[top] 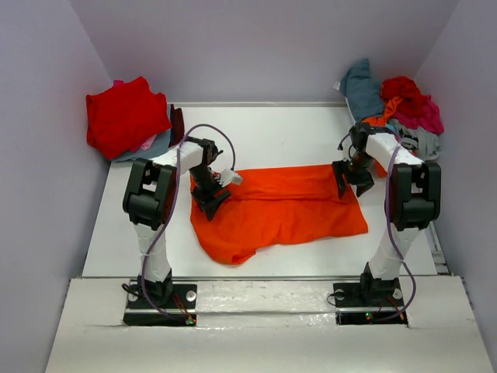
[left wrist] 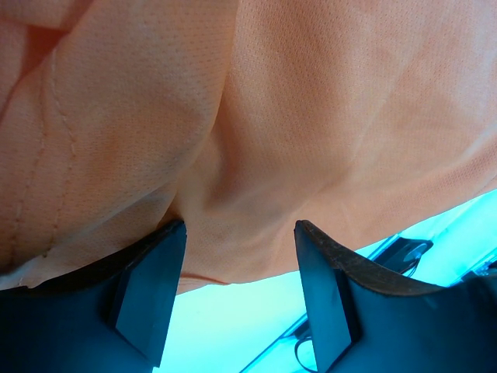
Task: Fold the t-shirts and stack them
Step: Fold the tshirt
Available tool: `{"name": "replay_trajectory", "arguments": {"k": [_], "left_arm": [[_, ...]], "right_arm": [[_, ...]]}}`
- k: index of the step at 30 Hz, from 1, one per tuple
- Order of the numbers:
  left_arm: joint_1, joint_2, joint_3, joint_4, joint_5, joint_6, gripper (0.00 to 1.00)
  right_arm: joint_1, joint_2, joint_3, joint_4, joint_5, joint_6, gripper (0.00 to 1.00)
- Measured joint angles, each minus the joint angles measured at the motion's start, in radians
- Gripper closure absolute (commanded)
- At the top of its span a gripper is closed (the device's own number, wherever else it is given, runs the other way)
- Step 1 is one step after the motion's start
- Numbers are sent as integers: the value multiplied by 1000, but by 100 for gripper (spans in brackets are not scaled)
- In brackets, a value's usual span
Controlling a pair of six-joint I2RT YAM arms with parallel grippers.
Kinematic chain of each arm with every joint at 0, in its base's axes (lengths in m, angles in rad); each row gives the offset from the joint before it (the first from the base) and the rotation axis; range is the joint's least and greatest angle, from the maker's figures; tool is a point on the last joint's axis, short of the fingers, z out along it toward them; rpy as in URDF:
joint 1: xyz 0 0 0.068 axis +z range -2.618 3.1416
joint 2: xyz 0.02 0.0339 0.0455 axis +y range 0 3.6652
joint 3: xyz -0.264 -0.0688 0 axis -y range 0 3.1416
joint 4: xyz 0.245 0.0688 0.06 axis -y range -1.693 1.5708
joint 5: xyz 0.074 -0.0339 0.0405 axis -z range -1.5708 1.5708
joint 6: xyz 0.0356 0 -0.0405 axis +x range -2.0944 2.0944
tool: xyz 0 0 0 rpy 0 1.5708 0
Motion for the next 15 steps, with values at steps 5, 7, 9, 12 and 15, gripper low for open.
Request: {"name": "replay_trajectory", "arguments": {"k": [5, 7, 9, 12, 15], "left_arm": [[0, 0, 11, -4, -3, 0, 30], [0, 0, 28, -9, -6, -2, 30], [0, 0, 48, -11, -8, -5, 30], [0, -1, 85, -16, -13, -12, 30], [0, -1, 131, -21, -32, -31, 30]], "right_arm": [[0, -2, 8, -2, -13, 0, 34], [0, 6, 34, -3, -18, 2, 34], [0, 25, 69, 1, -24, 4, 34], [0, 60, 109, 8, -35, 8, 35], [0, 97, 142, 7, -51, 8, 36]]}}
